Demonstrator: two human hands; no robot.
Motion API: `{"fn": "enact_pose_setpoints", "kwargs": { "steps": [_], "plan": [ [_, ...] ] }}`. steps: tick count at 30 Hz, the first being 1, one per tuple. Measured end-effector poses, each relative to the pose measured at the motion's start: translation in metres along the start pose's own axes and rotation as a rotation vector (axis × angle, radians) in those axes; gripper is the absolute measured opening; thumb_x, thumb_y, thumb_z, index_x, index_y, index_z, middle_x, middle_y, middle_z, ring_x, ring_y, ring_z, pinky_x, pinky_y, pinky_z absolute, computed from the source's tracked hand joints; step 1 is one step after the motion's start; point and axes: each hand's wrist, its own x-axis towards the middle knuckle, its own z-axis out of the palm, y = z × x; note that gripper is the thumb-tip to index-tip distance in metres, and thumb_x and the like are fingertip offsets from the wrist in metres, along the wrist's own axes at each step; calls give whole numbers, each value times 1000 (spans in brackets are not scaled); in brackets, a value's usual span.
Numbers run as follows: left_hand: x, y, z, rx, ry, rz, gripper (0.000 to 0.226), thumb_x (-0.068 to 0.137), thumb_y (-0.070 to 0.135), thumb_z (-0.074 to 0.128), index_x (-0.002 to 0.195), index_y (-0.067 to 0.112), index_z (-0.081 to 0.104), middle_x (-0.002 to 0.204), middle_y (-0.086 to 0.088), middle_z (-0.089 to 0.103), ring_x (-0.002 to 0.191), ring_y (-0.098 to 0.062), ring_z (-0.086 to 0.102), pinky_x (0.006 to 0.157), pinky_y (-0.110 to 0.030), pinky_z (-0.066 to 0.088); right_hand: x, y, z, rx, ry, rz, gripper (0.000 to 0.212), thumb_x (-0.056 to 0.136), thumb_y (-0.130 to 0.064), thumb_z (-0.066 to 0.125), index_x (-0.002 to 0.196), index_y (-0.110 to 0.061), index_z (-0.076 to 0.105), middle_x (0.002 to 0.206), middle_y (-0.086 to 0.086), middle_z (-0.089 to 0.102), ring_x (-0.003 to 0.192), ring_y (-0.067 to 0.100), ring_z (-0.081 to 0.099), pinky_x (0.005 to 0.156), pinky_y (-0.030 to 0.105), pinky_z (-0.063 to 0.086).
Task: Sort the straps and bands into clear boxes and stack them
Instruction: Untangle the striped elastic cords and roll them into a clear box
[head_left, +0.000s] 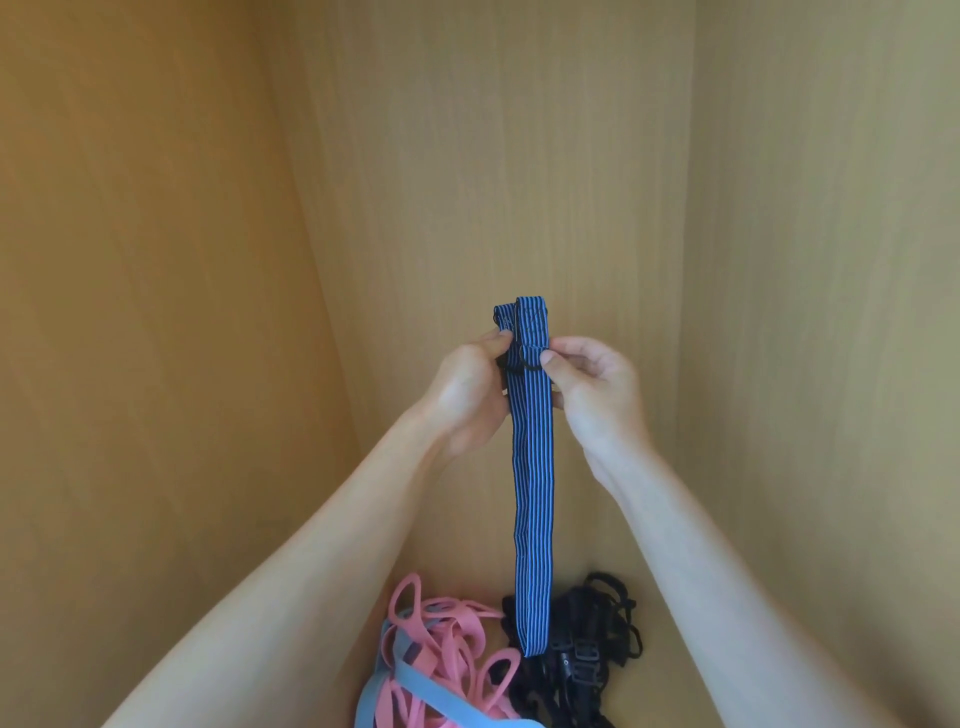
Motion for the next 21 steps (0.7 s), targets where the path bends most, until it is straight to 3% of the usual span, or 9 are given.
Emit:
{"fn": "enact_pose_setpoints", "kwargs": {
  "steps": [2, 4, 9, 13, 17, 19, 21],
  "plan": [
    [-2, 2, 2, -32, -24, -10, 46, 109, 21, 25, 141, -1, 50, 143, -27, 52, 126, -39, 57, 94, -42, 53, 1, 1, -1, -5, 2, 29, 12, 95, -12, 68, 90, -22, 72, 97, 4, 75, 98, 24, 72, 89, 42, 58],
    [-4, 3, 4, -38, -50, -17, 47, 109, 21, 23, 141, 0, 50, 143, -29, 51, 128, -40, 55, 87, -41, 56, 2, 2, -2, -3, 3, 62, 8, 94, -12, 69, 92, -19, 71, 98, 5, 76, 95, 22, 73, 85, 39, 59],
    [-8, 4, 7, -22, -89, -32, 49, 108, 33, 33, 139, -1, 52, 134, -24, 57, 120, -35, 60, 83, -36, 57, 2, 3, -4, -16, 16, 79, 5, 94, -12, 69, 96, -16, 71, 98, 7, 76, 89, 18, 73, 83, 35, 57],
    [-8, -1, 6, 29, -110, 17, 37, 109, 18, 39, 139, 0, 51, 129, -24, 59, 103, -27, 65, 72, -30, 59, -1, 2, -4, -25, 2, 65, 5, 94, -11, 70, 97, -14, 72, 100, 9, 75, 92, 19, 73, 84, 33, 58],
    [-8, -6, -2, -15, -103, -18, 40, 109, 18, 35, 139, -3, 51, 131, -29, 58, 113, -36, 59, 94, -43, 54, -6, 2, -6, -69, -16, 6, 7, 93, -13, 70, 86, -15, 69, 83, 1, 72, 65, 2, 68, 56, 13, 49],
    [-9, -7, -7, -42, -85, -39, 42, 108, 18, 32, 137, -5, 52, 108, -21, 62, 98, -31, 63, 85, -42, 54, -6, 2, -10, -80, 20, -34, 10, 93, -15, 70, 84, -16, 66, 77, -6, 67, 65, 2, 65, 59, 14, 47],
    [-11, -9, -14, -73, -104, -75, 46, 104, 19, 30, 134, -7, 53, 86, -10, 53, 71, -21, 52, 66, -34, 44, -5, 0, -16, -115, 38, -74, 10, 94, -16, 69, 85, -20, 67, 79, -9, 64, 74, 4, 61, 69, 17, 47]
  ]
}}
